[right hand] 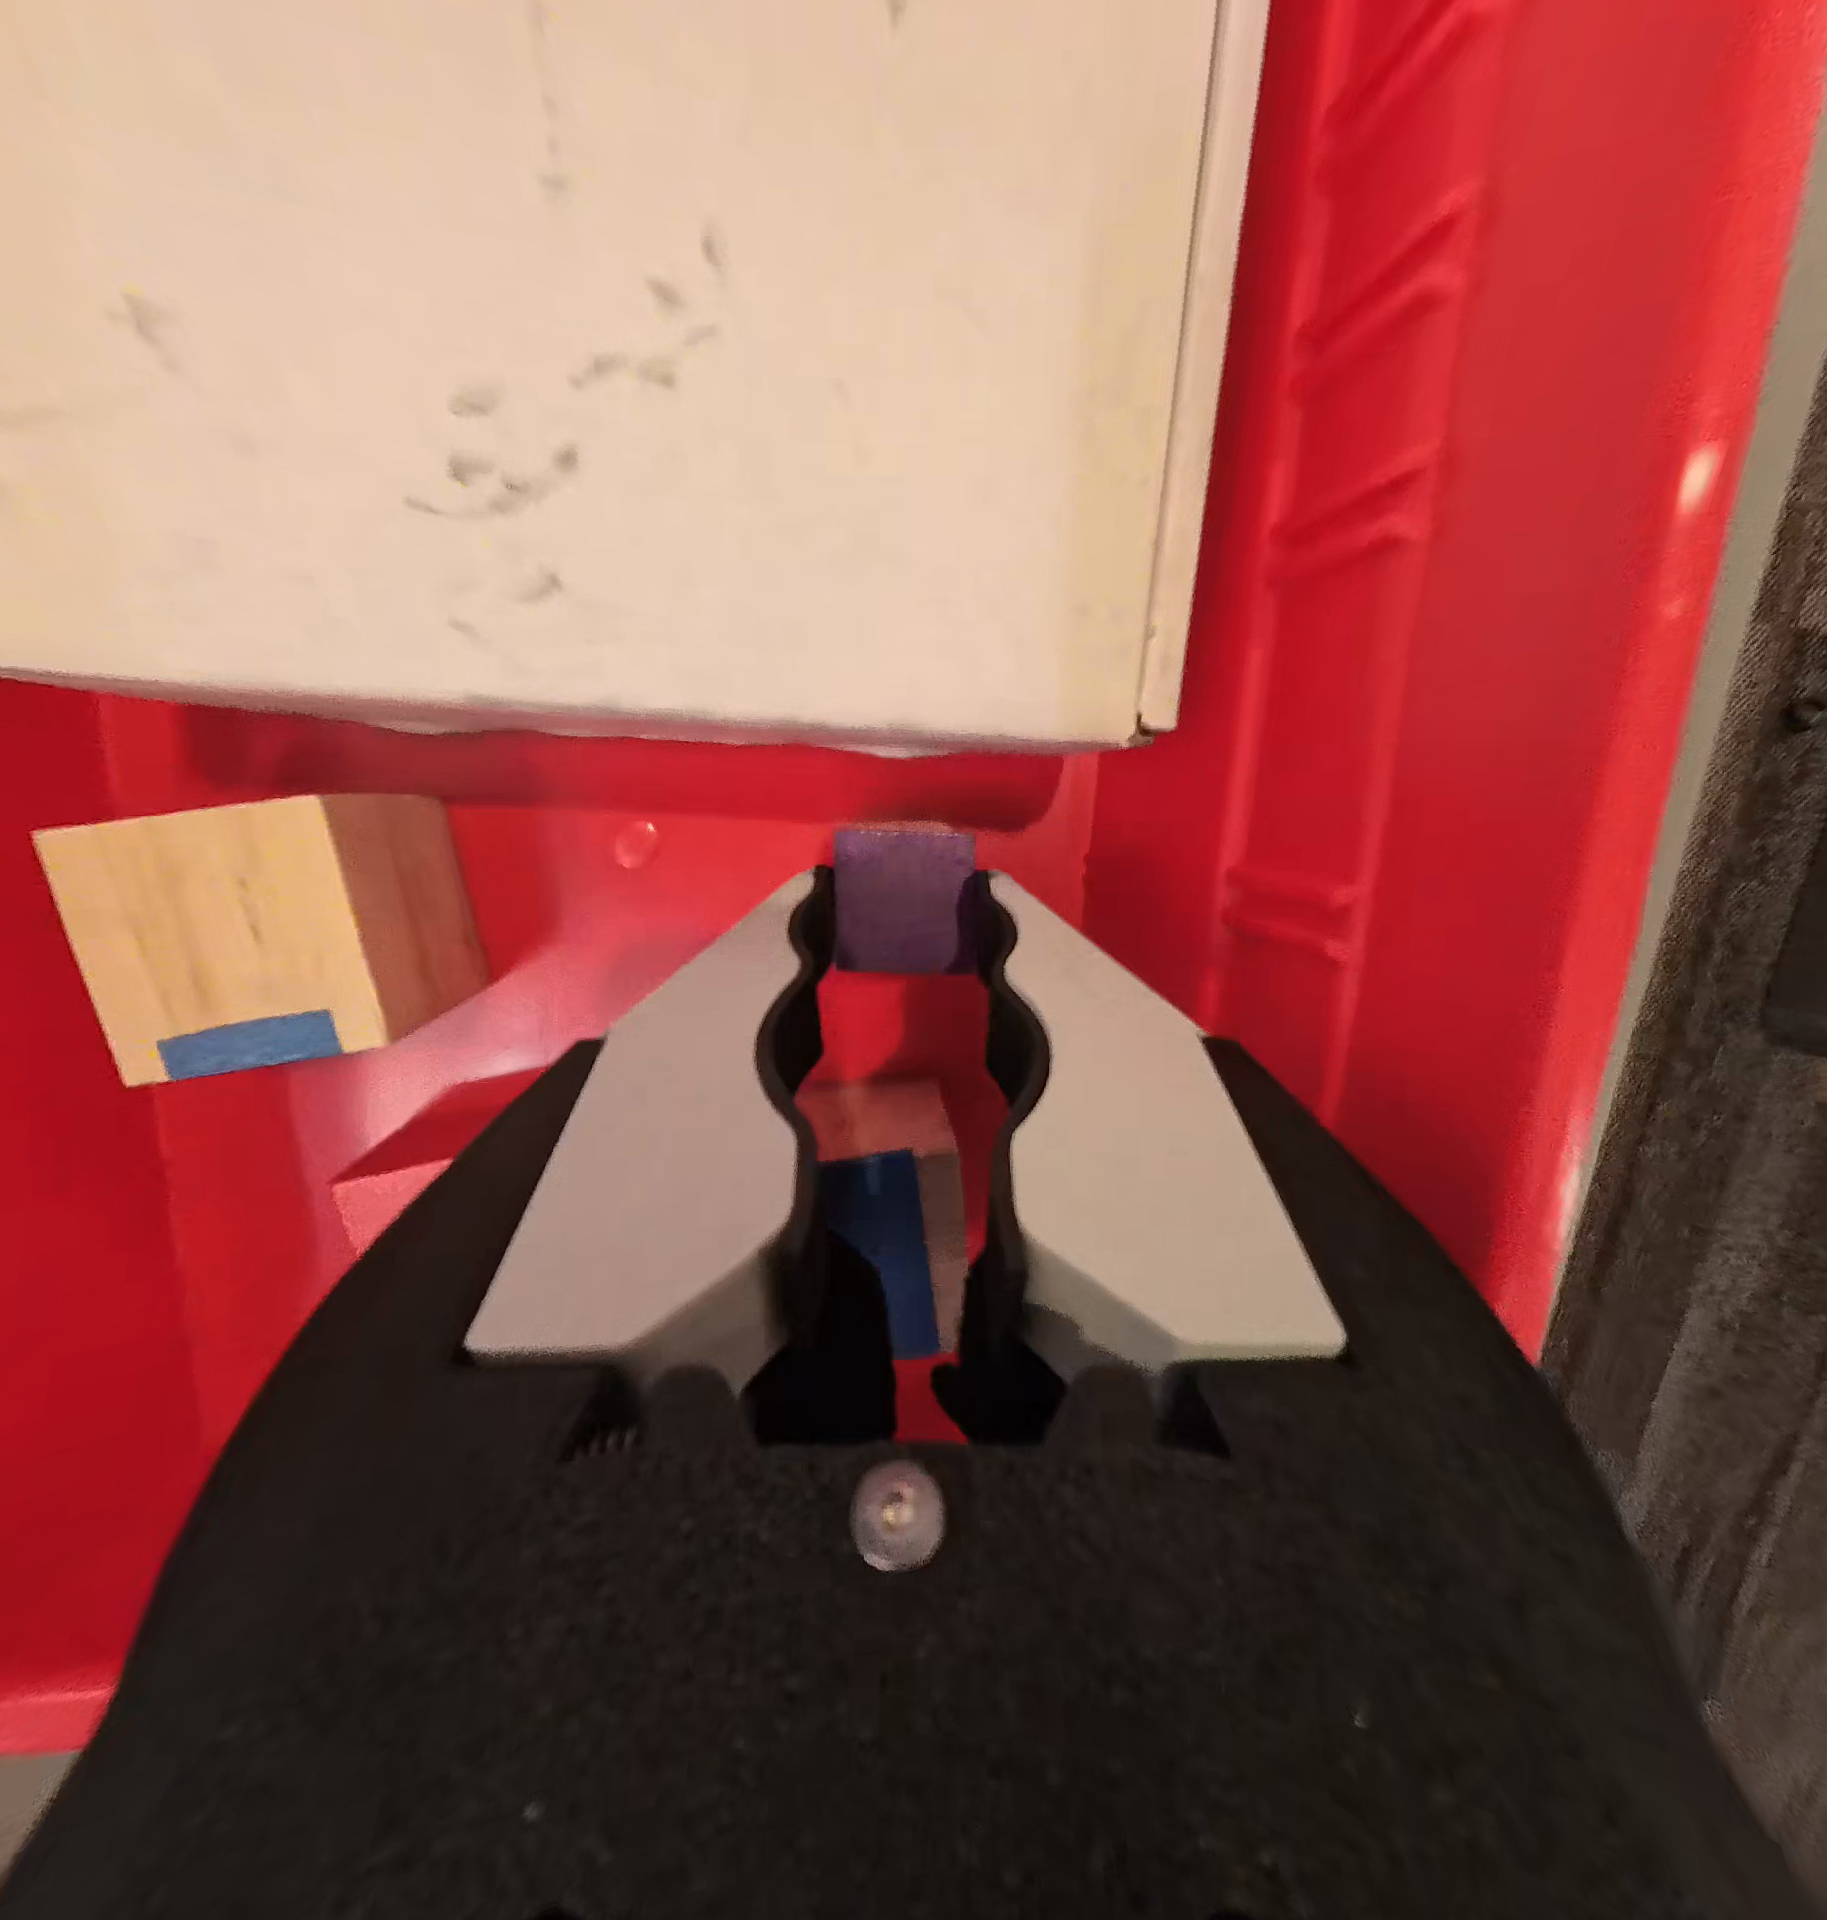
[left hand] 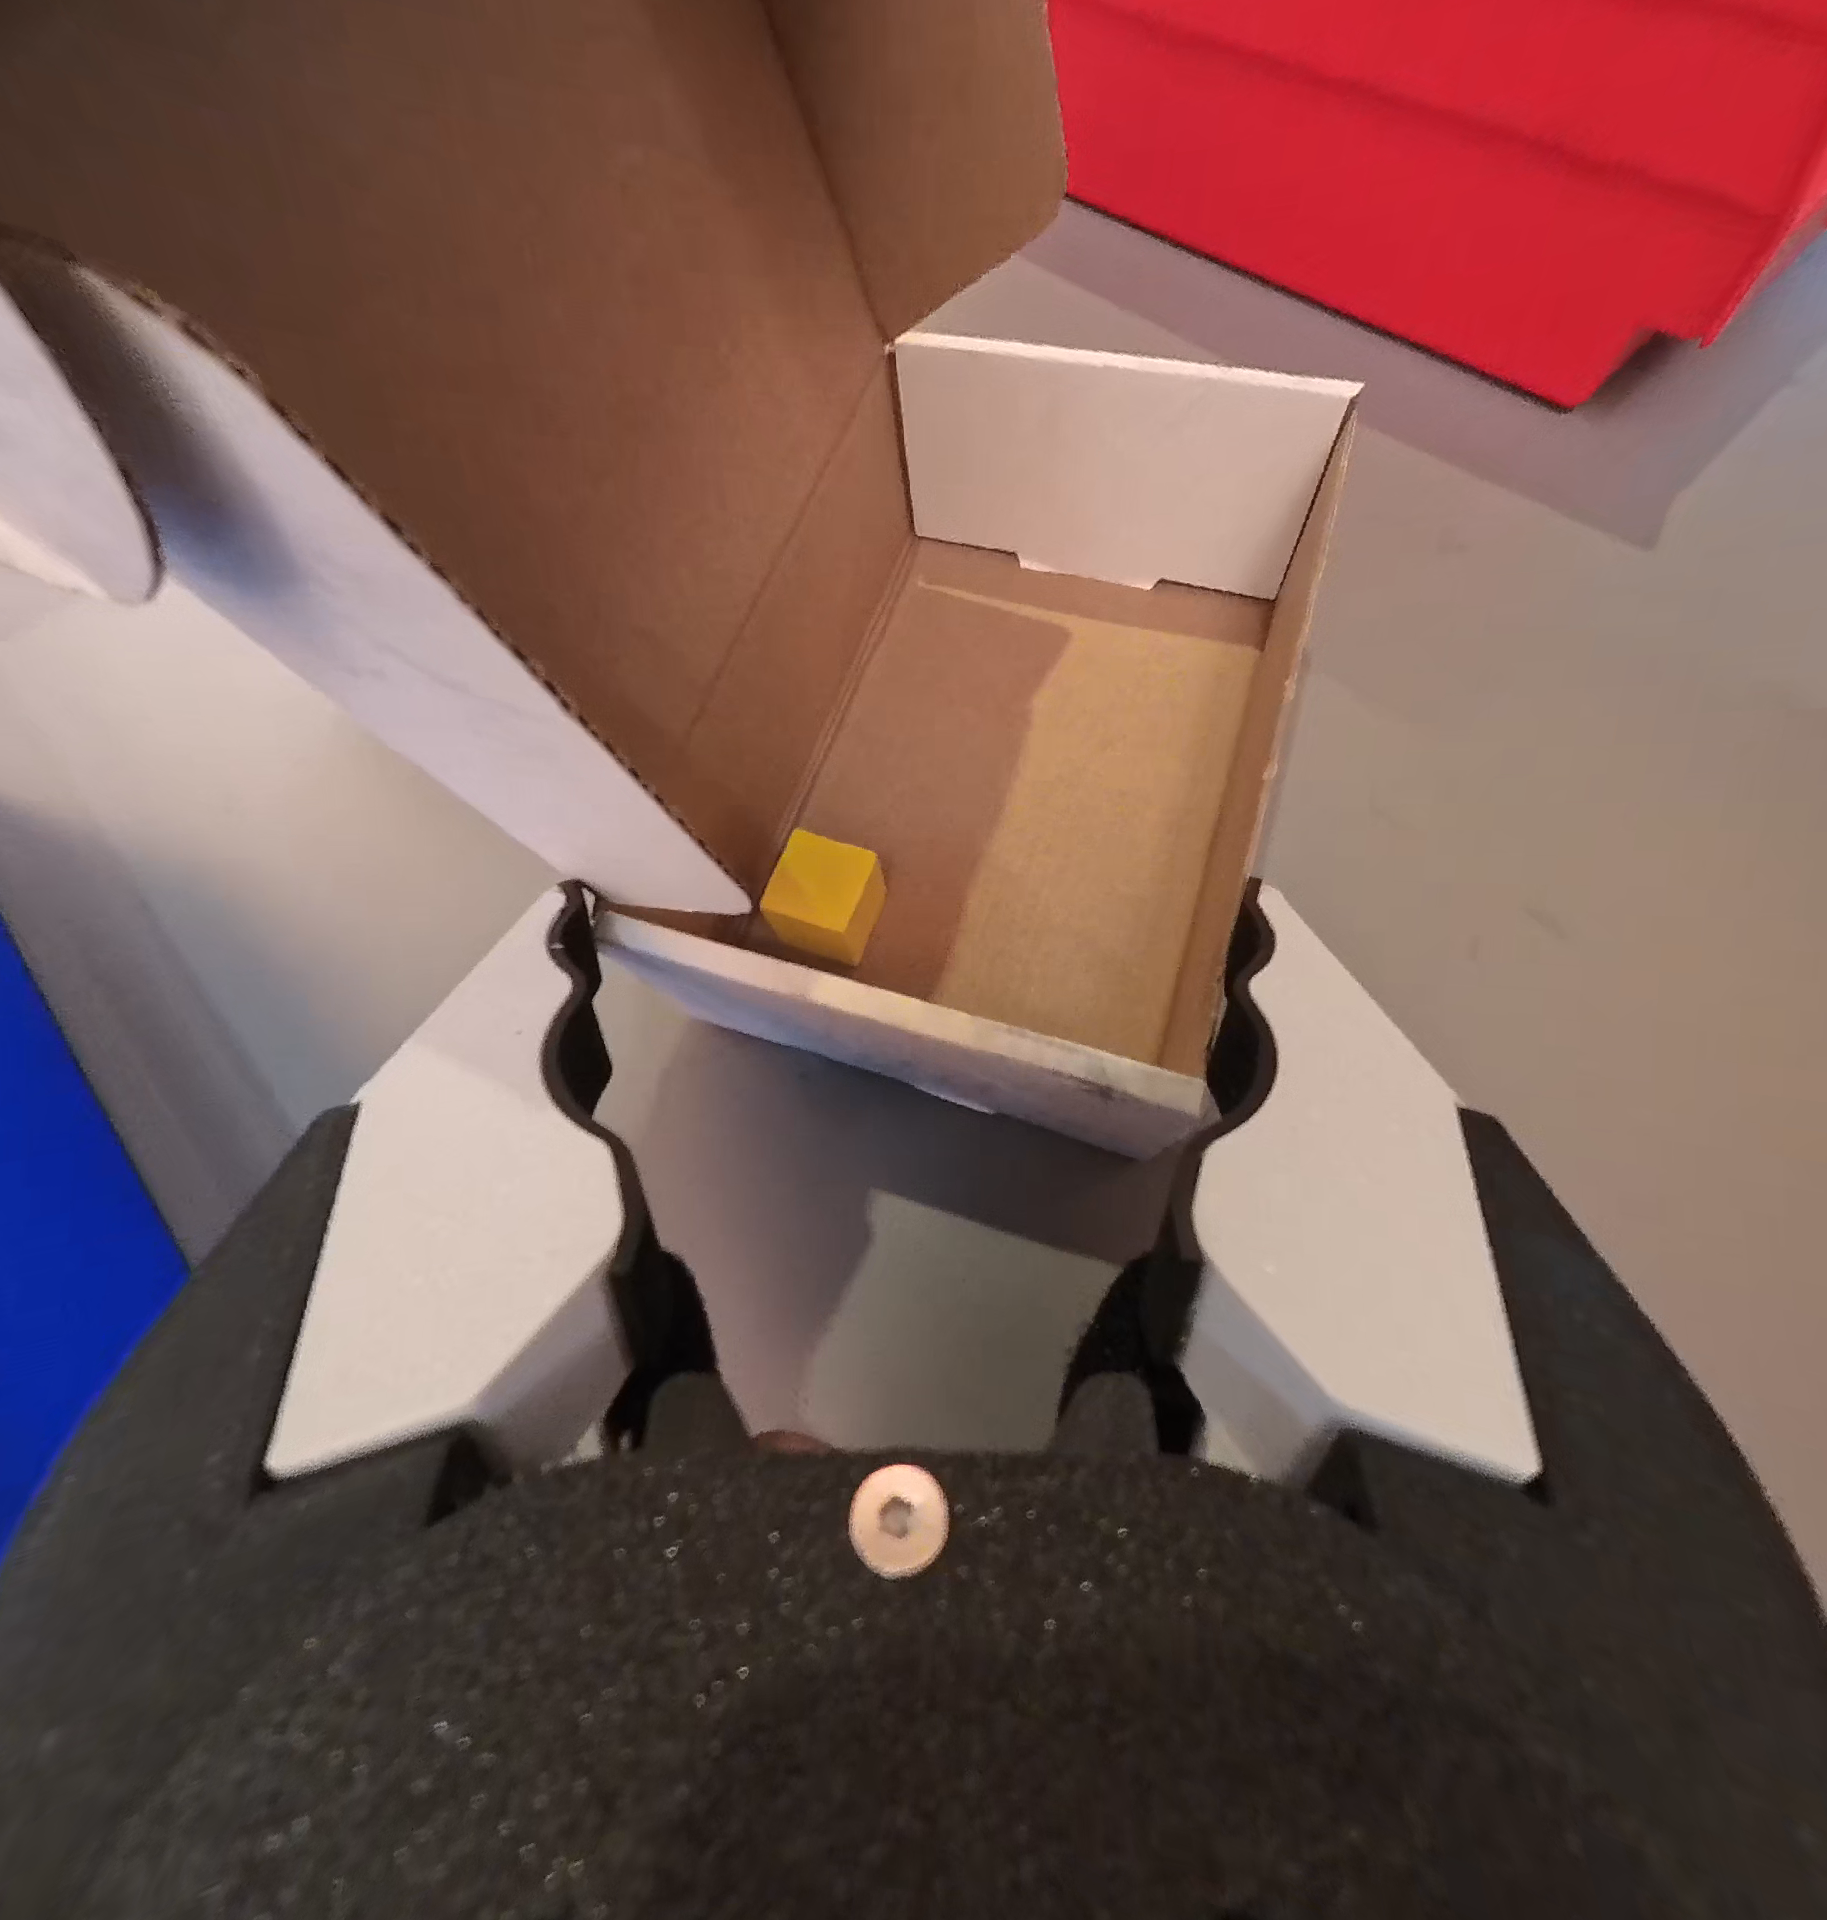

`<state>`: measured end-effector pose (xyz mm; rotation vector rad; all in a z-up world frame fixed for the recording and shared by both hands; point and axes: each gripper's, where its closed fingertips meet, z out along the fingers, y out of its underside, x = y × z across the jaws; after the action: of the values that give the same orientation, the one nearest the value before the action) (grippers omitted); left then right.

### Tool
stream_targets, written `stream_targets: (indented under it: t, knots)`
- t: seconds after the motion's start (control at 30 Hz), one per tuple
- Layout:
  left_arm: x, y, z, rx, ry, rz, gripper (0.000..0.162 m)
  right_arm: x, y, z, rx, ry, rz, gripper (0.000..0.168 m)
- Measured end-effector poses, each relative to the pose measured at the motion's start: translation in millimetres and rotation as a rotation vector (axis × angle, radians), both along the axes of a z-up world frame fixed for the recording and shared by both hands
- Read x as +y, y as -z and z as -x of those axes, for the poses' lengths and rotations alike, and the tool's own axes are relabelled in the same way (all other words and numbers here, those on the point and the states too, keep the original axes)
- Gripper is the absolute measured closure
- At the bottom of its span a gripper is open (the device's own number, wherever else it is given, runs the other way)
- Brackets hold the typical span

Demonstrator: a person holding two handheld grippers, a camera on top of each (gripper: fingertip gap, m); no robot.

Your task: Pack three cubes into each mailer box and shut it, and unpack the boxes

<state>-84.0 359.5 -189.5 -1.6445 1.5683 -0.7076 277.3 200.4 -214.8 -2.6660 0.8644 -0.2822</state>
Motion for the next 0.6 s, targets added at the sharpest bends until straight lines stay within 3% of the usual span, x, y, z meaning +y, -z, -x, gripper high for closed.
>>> stream_targets:
  t: [0.13,0.23,0.37,0.5,0.57,0.6]
  knots:
    - [-1,0,0,-0.002,0.011,-0.006,0.044,-1,1,0,0.026,0.016,-0.015,0.142]
    - [-1,0,0,0.003,0.013,-0.008,0.044,-3,-7,2,0.017,0.016,-0.009,0.133]
    - [-1,0,1,0.003,0.017,-0.008,0.044,12,-76,18,-0.086,-0.024,-0.132,0.13]
    - [-1,0,1,-0.009,0.014,0.002,0.044,82,-180,136,-0.087,-0.367,-0.549,0.13]
    - [-1,0,1,-0.014,0.011,0.007,0.044,113,-205,226,0.001,-0.545,-0.775,0.131]
    - [-1,0,1,-0.013,0.016,0.002,0.045,122,-202,269,0.081,-0.617,-0.84,0.133]
